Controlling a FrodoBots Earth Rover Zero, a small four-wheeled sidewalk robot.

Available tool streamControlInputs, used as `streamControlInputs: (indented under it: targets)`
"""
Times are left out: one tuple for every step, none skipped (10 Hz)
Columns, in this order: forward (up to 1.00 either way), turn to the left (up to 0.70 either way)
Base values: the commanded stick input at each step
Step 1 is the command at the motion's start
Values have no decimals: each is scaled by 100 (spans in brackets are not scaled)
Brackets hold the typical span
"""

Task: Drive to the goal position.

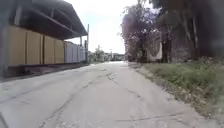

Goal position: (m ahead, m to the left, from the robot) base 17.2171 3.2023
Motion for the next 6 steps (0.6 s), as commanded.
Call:
streamControlInputs:
  targets:
    - [85,0]
    - [85,0]
    - [85,0]
    - [85,0]
    - [85,0]
    - [85,0]
